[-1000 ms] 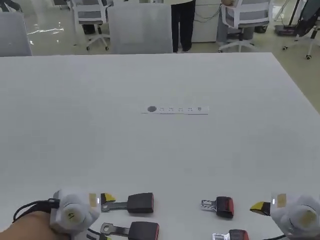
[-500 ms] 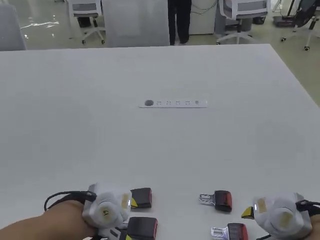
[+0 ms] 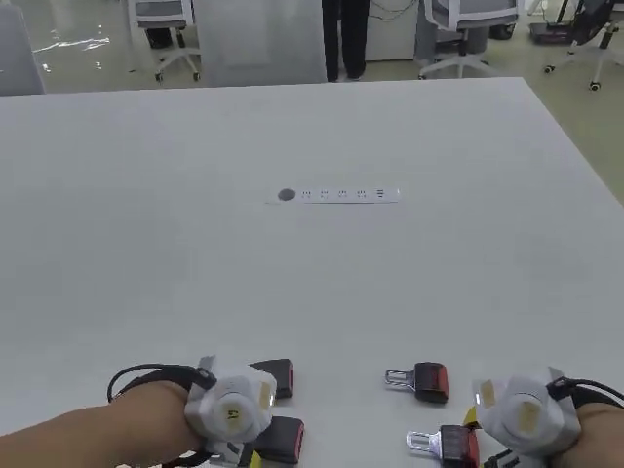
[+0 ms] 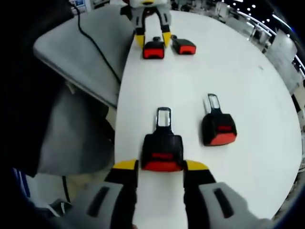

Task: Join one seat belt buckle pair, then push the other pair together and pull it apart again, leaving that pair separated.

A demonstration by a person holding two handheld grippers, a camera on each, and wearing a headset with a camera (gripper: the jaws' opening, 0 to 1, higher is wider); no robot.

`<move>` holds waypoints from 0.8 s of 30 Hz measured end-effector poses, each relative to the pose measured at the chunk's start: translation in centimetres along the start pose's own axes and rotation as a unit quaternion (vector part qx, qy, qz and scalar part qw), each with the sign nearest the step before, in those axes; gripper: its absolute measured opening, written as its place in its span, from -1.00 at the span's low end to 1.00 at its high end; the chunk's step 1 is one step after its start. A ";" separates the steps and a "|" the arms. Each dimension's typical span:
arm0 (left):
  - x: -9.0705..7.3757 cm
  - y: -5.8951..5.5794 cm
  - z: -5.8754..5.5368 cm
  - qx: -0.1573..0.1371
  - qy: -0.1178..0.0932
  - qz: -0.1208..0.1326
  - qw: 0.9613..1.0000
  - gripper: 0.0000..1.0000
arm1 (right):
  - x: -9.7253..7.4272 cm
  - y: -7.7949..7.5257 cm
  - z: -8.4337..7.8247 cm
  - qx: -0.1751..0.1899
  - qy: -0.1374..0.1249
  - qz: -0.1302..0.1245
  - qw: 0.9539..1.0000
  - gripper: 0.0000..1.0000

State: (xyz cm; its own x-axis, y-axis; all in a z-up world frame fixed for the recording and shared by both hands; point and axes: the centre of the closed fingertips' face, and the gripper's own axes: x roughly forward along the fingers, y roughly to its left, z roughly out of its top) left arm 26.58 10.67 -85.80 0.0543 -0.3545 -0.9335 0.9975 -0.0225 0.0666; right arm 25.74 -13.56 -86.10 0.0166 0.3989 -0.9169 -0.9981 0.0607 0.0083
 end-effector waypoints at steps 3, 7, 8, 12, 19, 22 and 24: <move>0.1 0.1 0.0 -0.009 0.001 -0.002 1.000 -0.32 | 0.2 -0.3 0.4 -0.001 -0.005 -0.002 1.000 -0.28; -0.1 0.2 0.0 -0.032 -0.010 0.006 0.999 -0.33 | 0.2 -0.5 0.8 0.000 -0.008 -0.003 1.000 -0.31; -0.1 0.2 0.0 -0.043 -0.011 0.010 0.999 -0.33 | 0.2 -0.5 0.8 -0.001 -0.008 -0.002 1.000 -0.31; 0.0 0.2 -0.1 -0.053 -0.011 0.019 0.998 -0.33 | 0.2 -0.6 0.8 -0.003 -0.008 0.001 1.000 -0.32; 0.0 0.3 -0.1 -0.061 -0.001 0.017 0.998 -0.34 | 0.3 -0.8 1.0 -0.014 0.001 0.005 1.000 -0.32; 0.0 0.2 0.0 -0.063 0.008 0.013 0.998 -0.34 | 0.5 -1.1 1.4 -0.006 0.001 0.000 1.000 -0.32; 0.0 0.2 -0.1 -0.062 0.011 0.012 0.998 -0.34 | 0.7 -0.9 2.0 -0.008 -0.005 0.001 1.000 -0.32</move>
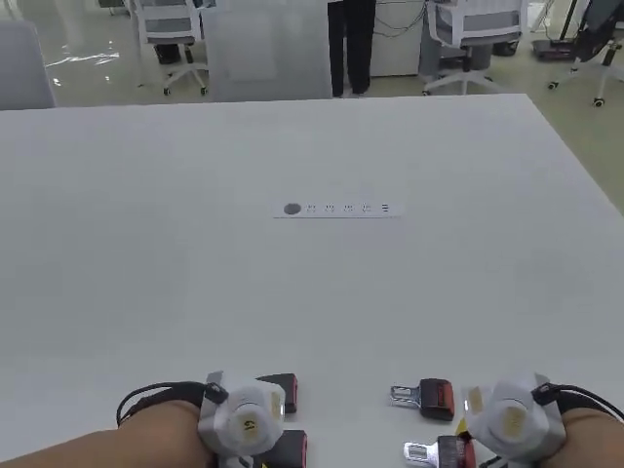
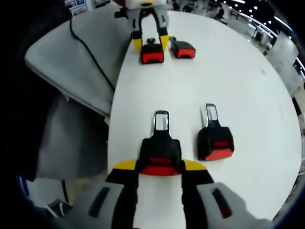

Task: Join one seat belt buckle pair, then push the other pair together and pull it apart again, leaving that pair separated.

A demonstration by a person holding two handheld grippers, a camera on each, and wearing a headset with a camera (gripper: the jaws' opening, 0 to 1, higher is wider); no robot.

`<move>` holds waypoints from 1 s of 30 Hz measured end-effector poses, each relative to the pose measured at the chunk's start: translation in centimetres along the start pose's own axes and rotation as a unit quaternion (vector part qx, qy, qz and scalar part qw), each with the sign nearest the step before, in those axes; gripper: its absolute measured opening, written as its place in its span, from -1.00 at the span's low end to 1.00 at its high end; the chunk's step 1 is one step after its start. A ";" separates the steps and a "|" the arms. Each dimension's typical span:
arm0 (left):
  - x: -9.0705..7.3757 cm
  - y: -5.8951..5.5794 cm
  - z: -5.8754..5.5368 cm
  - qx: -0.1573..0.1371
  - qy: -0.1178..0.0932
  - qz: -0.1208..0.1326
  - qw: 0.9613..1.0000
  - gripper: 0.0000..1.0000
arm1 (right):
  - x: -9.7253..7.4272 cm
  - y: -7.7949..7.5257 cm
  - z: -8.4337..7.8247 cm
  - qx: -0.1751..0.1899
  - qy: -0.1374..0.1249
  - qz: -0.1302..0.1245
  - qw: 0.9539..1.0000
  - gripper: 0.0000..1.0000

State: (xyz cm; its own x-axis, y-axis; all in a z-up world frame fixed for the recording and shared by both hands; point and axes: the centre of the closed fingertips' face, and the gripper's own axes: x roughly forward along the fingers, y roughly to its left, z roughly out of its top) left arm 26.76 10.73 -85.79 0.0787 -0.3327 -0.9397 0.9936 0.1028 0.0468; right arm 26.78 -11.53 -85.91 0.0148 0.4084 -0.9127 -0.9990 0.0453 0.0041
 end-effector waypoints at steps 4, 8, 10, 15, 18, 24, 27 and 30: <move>0.0 -0.1 0.0 0.002 0.006 0.002 1.000 -0.34 | 0.6 0.1 1.3 -0.004 -0.009 -0.001 1.000 -0.32; -0.1 -0.1 0.0 0.000 0.010 0.003 1.000 -0.34 | 1.4 0.1 3.0 -0.009 -0.025 -0.003 1.000 -0.32; -0.1 -0.1 0.0 0.000 0.010 0.002 1.000 -0.34 | 1.6 0.2 3.7 -0.006 -0.031 -0.002 0.999 -0.32; 0.0 -0.1 0.0 0.000 0.012 0.001 1.000 -0.35 | 2.4 0.4 5.4 -0.006 -0.047 -0.003 0.999 -0.32; 0.0 -0.1 0.0 0.001 0.013 -0.001 1.000 -0.35 | 2.9 0.7 6.5 -0.006 -0.055 0.000 0.998 -0.32; -0.1 -0.1 -0.1 -0.001 0.014 -0.001 1.000 -0.35 | 3.8 0.7 8.7 -0.013 -0.060 0.001 0.998 -0.32; -0.1 -0.1 -0.1 0.000 0.013 -0.001 1.000 -0.35 | 4.2 0.8 9.8 -0.020 -0.060 0.001 0.998 -0.32; 0.0 -0.1 -0.1 -0.001 0.012 -0.001 1.000 -0.35 | 4.6 0.9 10.7 -0.026 -0.060 0.004 0.998 -0.32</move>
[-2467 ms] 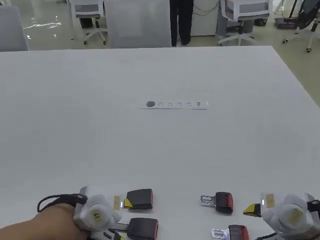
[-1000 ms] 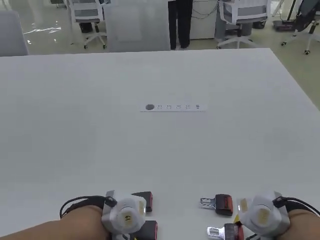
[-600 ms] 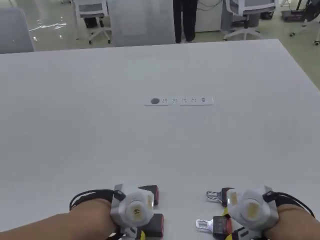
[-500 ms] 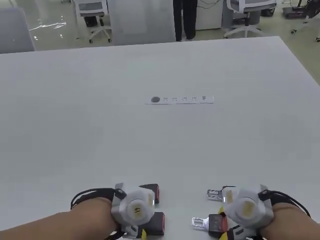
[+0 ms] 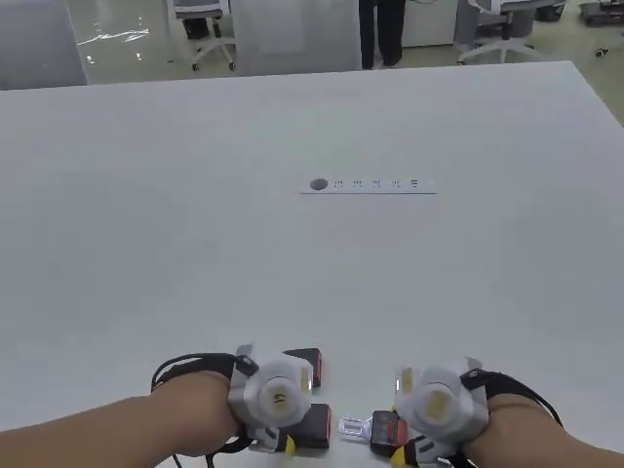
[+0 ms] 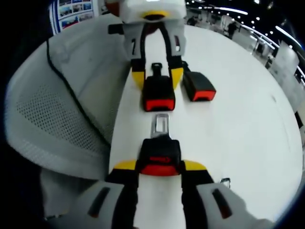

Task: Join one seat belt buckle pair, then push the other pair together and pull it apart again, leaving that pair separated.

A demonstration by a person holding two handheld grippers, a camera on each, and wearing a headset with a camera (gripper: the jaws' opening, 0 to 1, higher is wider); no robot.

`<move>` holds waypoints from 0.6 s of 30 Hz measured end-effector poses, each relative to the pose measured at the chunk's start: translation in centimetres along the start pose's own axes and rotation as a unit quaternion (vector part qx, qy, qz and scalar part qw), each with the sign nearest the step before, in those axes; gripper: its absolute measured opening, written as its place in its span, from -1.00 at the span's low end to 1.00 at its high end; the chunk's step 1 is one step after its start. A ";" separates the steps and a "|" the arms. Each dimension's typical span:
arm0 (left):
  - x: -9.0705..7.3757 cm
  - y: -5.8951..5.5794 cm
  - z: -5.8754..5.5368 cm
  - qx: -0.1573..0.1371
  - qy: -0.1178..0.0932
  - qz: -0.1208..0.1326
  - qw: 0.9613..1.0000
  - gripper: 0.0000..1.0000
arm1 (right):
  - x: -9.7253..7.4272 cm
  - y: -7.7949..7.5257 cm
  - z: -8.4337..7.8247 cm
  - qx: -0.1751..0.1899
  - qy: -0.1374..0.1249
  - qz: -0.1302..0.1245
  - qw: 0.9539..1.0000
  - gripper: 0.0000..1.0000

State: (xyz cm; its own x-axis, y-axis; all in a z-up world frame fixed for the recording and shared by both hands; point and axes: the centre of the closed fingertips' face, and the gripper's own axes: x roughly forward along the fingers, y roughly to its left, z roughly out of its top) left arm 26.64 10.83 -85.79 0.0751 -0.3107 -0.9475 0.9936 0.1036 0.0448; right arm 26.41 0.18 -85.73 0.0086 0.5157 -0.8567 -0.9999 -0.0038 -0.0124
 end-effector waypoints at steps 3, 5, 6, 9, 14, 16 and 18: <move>0.1 0.1 -0.1 -0.003 0.001 0.000 1.000 -0.35 | 0.3 -0.2 0.3 0.001 -0.001 0.001 1.000 -0.32; 0.2 0.1 -0.1 -0.001 0.003 -0.001 1.000 -0.35 | 0.3 -0.1 0.5 0.000 -0.001 0.002 1.000 -0.33; 0.2 0.1 -0.2 -0.001 0.003 -0.001 1.000 -0.35 | 0.4 -0.1 0.6 -0.002 -0.001 0.002 1.000 -0.33; 0.2 0.1 -0.1 0.005 0.003 -0.005 1.000 -0.35 | 0.3 -0.1 0.9 -0.005 -0.002 0.002 1.000 -0.33; 0.2 0.1 -0.1 0.002 0.004 -0.008 1.000 -0.35 | 0.6 -0.1 1.0 -0.009 -0.002 0.004 1.000 -0.33; 0.3 0.1 -0.1 0.000 0.002 -0.009 1.000 -0.35 | 0.6 0.0 1.2 -0.009 -0.004 0.005 1.000 -0.33; 0.2 0.0 0.0 0.003 0.000 -0.011 1.000 -0.35 | 0.8 0.0 1.5 -0.004 -0.008 0.006 1.000 -0.33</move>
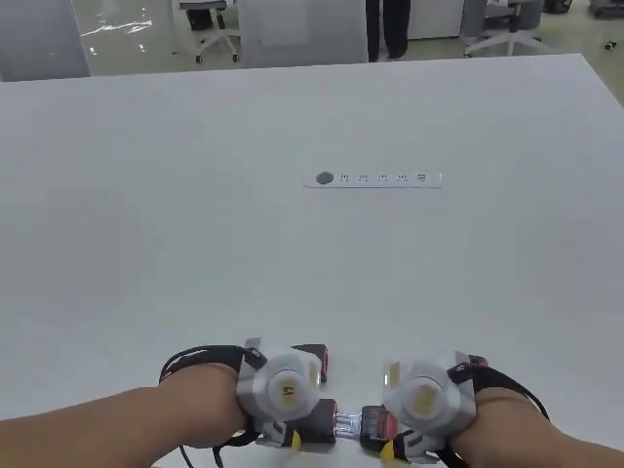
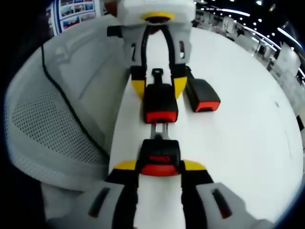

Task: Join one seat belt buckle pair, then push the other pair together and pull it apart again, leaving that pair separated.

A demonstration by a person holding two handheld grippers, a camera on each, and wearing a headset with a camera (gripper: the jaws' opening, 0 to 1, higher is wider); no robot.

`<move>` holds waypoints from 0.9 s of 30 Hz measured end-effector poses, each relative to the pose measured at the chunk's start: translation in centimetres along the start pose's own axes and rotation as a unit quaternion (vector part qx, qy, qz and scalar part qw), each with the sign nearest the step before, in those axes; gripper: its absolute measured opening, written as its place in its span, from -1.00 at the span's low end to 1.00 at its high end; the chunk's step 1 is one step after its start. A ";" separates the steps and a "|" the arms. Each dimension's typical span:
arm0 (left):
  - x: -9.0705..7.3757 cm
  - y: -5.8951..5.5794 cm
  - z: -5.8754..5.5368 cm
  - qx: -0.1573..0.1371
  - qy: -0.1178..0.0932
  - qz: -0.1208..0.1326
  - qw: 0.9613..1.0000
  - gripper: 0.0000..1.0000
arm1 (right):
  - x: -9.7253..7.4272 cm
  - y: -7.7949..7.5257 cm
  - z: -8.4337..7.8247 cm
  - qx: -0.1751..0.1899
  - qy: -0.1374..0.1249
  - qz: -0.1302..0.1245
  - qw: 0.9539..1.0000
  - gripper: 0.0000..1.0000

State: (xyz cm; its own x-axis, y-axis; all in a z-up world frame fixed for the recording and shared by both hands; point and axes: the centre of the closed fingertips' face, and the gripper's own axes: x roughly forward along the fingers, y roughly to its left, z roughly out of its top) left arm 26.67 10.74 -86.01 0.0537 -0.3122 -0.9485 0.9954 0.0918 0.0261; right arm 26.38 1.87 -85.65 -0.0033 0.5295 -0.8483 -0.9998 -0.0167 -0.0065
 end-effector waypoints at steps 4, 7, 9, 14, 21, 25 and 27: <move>0.0 0.1 0.0 0.001 -0.004 -0.003 1.000 -0.35 | 0.4 0.1 0.6 0.004 -0.003 0.002 1.000 -0.34; 0.1 0.0 -0.1 0.007 -0.003 -0.006 1.000 -0.36 | 0.4 0.0 0.5 0.003 0.001 0.003 1.000 -0.36; 0.1 0.0 -0.1 0.008 -0.010 -0.012 1.000 -0.36 | 0.6 -0.1 0.4 0.005 0.000 0.006 1.000 -0.37; 0.2 0.0 0.2 0.022 -0.001 -0.020 1.000 -0.37 | 0.8 -0.2 1.0 0.000 0.005 0.010 1.000 -0.39; 0.2 0.0 0.1 0.018 -0.018 -0.019 1.000 -0.37 | 0.7 -0.1 1.3 0.003 0.014 0.006 1.000 -0.41; 0.2 0.0 0.1 0.013 -0.018 -0.015 1.000 -0.37 | 0.9 0.0 1.5 0.011 0.010 0.003 1.000 -0.41; 0.2 0.1 0.0 0.012 -0.021 -0.016 1.000 -0.37 | 0.9 -0.1 1.5 0.018 0.005 0.004 1.000 -0.41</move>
State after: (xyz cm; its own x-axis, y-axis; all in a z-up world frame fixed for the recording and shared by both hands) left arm 26.76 10.68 -86.20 0.0252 -0.3534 -0.9351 0.9983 0.0589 0.0046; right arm 26.49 3.58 -85.63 -0.0120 0.5204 -0.8538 -0.9997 0.0098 0.0201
